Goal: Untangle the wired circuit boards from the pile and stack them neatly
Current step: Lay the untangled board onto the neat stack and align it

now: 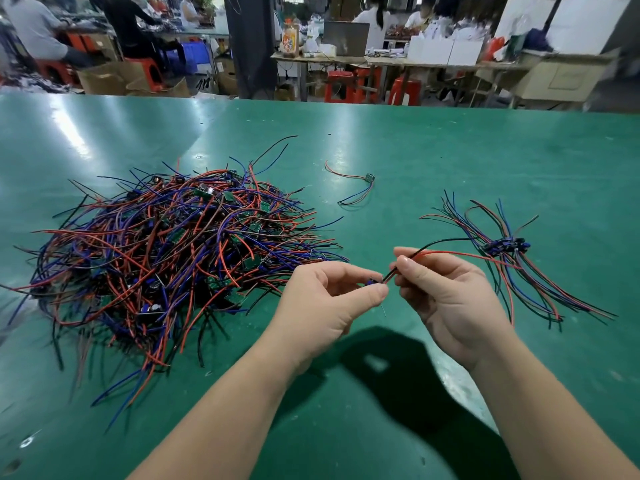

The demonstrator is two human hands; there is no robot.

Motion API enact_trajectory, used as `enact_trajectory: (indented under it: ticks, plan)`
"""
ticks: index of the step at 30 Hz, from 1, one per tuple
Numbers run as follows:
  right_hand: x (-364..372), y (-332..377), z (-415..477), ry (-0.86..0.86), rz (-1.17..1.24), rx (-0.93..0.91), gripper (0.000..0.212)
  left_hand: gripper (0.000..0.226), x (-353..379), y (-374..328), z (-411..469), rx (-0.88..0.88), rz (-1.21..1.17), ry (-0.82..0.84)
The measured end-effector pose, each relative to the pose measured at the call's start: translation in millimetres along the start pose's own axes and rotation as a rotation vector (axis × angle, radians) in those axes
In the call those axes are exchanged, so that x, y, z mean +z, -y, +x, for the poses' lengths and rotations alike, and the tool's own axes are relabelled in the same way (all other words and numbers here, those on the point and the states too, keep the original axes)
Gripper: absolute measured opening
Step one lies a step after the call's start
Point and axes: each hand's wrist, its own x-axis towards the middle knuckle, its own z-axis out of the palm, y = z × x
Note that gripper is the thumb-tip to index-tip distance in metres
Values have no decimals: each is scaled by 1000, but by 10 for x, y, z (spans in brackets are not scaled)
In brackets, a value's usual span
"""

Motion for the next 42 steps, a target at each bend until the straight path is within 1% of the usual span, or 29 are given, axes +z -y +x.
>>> enact_trajectory:
  ticks: [3,5,7,11,13,17,22,24,27,29,31,34,35,37,42]
  plan:
    - [0,8,3,17,0,26,14,12,17,17,-4,-7,40,-8]
    - [17,-3,-4,30,-18,42,12,10,25,14,-3,-43,16,-11]
    - [30,-26,-14,41,-42,54,11,16,19,25,-4,-78,-12,-7]
    - [37,-60,-23,75,-97,91,8,8,4,65,2,-160,-62,13]
    - [11,-38,-12,80,-110,115,10,9,-3,72,13,-186,-66,26]
    - [-93,52,38,21,-102,93,11,18,-11,69,12,-189,-59,75]
    - [-277,159,143,-123,-70,13,8,13,23,105,4,-206,-25,118]
    - [-336,169,173,-147,-34,16,7,13,41,116,7,-201,-15,118]
    - [-350,170,185,-118,36,18,11,14,51,122,10,-168,20,108]
    - [-353,194,196,-127,79,0,12,14,31,134,20,-143,52,94]
    - [-384,238,214,-192,119,-16,13,14,2,155,35,-114,112,79]
    - [-430,265,236,-270,151,13,19,15,-19,190,48,-90,182,71]
    - [-432,260,236,-271,169,29,17,15,-19,202,52,-87,203,71]
    - [-432,250,239,-262,205,51,5,15,-17,222,58,-76,253,69]
    - [-443,248,247,-241,190,76,15,14,-57,234,83,-41,308,40]
